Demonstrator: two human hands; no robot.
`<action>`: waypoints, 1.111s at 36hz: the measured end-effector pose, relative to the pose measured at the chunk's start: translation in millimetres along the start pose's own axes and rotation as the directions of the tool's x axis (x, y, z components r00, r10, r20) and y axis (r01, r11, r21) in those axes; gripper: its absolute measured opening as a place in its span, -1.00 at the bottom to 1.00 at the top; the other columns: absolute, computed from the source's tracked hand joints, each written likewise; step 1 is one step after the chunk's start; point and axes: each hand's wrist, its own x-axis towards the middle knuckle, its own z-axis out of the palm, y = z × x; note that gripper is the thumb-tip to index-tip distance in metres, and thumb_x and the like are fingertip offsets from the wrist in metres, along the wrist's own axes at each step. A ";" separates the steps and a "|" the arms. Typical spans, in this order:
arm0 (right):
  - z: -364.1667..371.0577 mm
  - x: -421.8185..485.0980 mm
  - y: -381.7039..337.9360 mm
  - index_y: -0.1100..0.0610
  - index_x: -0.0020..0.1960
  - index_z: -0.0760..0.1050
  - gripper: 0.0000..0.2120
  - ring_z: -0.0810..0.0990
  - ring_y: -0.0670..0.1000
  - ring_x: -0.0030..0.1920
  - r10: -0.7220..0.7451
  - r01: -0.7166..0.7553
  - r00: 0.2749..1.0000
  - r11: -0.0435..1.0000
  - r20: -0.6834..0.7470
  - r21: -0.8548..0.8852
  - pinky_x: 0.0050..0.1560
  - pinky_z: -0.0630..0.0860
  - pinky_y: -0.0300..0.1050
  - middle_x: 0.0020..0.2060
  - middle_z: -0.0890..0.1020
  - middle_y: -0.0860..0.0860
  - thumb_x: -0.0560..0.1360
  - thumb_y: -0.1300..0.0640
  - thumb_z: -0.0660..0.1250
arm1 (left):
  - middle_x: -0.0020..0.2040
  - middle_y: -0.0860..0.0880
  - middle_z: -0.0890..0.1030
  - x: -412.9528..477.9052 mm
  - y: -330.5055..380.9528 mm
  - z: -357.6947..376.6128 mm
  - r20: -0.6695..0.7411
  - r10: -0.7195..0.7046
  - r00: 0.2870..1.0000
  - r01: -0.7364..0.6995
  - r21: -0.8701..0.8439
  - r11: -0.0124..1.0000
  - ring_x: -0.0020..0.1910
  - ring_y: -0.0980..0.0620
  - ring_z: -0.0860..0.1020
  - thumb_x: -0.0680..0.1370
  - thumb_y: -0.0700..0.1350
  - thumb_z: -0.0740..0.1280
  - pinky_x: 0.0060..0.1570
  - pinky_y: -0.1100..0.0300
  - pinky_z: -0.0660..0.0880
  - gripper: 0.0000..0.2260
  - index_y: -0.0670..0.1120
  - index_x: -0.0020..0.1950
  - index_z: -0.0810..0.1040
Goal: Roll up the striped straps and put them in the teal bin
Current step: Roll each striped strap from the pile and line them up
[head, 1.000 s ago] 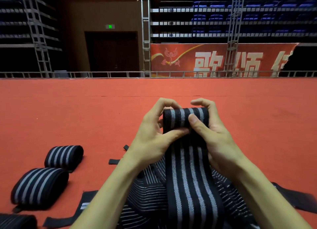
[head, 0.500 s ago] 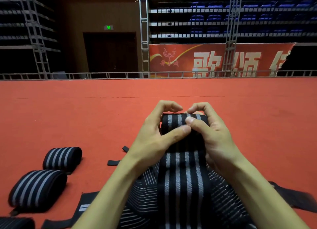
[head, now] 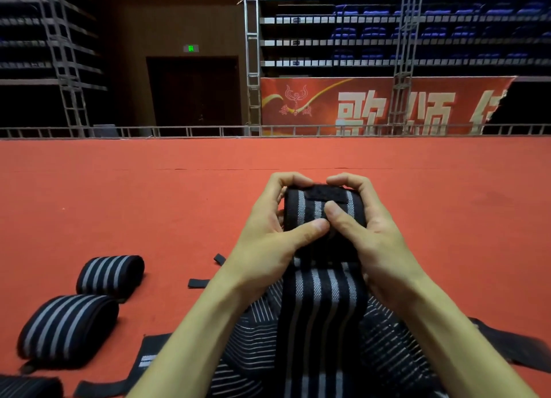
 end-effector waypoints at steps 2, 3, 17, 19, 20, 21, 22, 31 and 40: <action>0.4 -0.8 -0.1 -0.10 0.12 0.49 -0.76 0.64 0.07 -0.05 -0.060 0.059 0.998 0.996 -0.011 -0.071 0.00 0.63 0.10 -0.02 0.64 0.11 0.46 0.07 0.37 | -0.05 0.04 0.61 -0.6 0.1 0.2 0.007 -0.014 1.000 0.014 -0.033 0.999 -0.07 0.07 0.60 0.40 -0.29 0.41 -0.07 0.15 0.58 -0.63 -0.03 0.15 0.45; 0.2 -1.0 -0.7 -0.08 0.12 0.49 -0.75 0.62 0.02 -0.07 -0.086 0.086 0.996 0.993 0.000 -0.078 -0.03 0.62 0.03 -0.06 0.63 0.07 0.47 0.10 0.37 | -0.09 0.06 0.61 -0.6 0.1 0.4 0.011 -0.023 1.000 0.024 -0.047 0.999 -0.09 0.07 0.60 0.39 -0.29 0.40 -0.09 0.15 0.58 -0.62 -0.02 0.14 0.45; 0.6 -2.2 -1.8 0.01 0.20 0.29 -0.70 0.57 -0.20 -0.06 -0.139 0.173 0.970 0.970 0.199 -0.169 -0.01 0.51 -0.28 -0.09 0.57 -0.25 0.53 0.23 0.26 | -0.20 0.08 0.56 -2.1 -1.3 2.2 0.019 -0.034 0.999 0.034 -0.043 0.998 -0.23 0.11 0.53 0.52 -0.07 0.22 -0.25 0.26 0.52 -0.81 0.04 0.13 0.36; 1.1 -2.6 -2.7 0.00 0.19 0.32 -0.69 0.58 -0.17 -0.04 -0.149 0.177 0.974 0.972 0.173 -0.156 -0.01 0.52 -0.26 -0.07 0.58 -0.21 0.51 0.22 0.29 | -0.19 0.09 0.58 -1.4 -1.3 -1.3 0.058 -0.058 0.997 0.062 -0.075 0.995 -0.21 0.11 0.55 0.53 -0.09 0.25 -0.22 0.25 0.54 -0.80 0.06 0.14 0.37; 1.3 -2.7 -3.1 0.01 0.19 0.34 -0.68 0.59 -0.14 -0.03 -0.158 0.179 0.976 0.974 0.150 -0.140 -0.01 0.53 -0.24 -0.05 0.58 -0.17 0.50 0.22 0.32 | -0.17 0.08 0.59 -0.8 -1.3 -3.4 0.076 -0.065 0.995 0.072 -0.090 0.993 -0.19 0.11 0.56 0.53 -0.11 0.27 -0.20 0.23 0.54 -0.79 0.06 0.15 0.38; 1.7 -2.7 -3.6 0.01 0.18 0.36 -0.68 0.60 -0.12 -0.03 -0.168 0.184 0.977 0.976 0.129 -0.121 -0.01 0.54 -0.23 -0.04 0.59 -0.11 0.49 0.22 0.34 | -0.15 0.05 0.59 0.1 -1.2 -5.5 0.087 -0.068 0.994 0.077 -0.097 0.992 -0.18 0.09 0.56 0.53 -0.12 0.31 -0.18 0.21 0.55 -0.77 0.06 0.16 0.40; 2.1 -2.6 -4.2 0.01 0.17 0.37 -0.67 0.61 -0.10 -0.04 -0.179 0.190 0.978 0.977 0.112 -0.102 -0.02 0.55 -0.21 -0.03 0.59 -0.07 0.47 0.23 0.35 | -0.12 0.01 0.58 1.0 -0.9 -7.7 0.090 -0.071 0.993 0.080 -0.100 0.992 -0.16 0.06 0.56 0.52 -0.11 0.37 -0.15 0.17 0.56 -0.74 0.06 0.18 0.43; 3.9 -3.5 -2.4 0.02 0.15 0.36 -0.68 0.58 -0.06 -0.09 -0.181 0.194 0.976 0.976 0.122 -0.103 -0.06 0.56 -0.16 -0.07 0.55 -0.01 0.47 0.24 0.35 | -0.07 0.05 0.57 0.2 3.5 -25.3 0.193 -0.152 0.969 0.140 0.073 0.987 -0.09 0.09 0.55 0.55 -0.04 0.32 -0.14 0.20 0.53 -0.72 0.04 0.25 0.39; 1.7 -5.2 -3.6 0.02 0.15 0.30 -0.69 0.56 -0.14 -0.13 -0.113 0.125 0.976 0.991 0.188 -0.055 -0.10 0.55 -0.23 -0.14 0.55 -0.15 0.50 0.25 0.28 | -0.05 0.02 0.53 1.4 -2.5 -20.7 0.173 -0.115 0.978 0.109 0.048 0.993 -0.05 0.06 0.52 0.54 -0.09 0.31 -0.01 0.13 0.52 -0.72 -0.01 0.23 0.36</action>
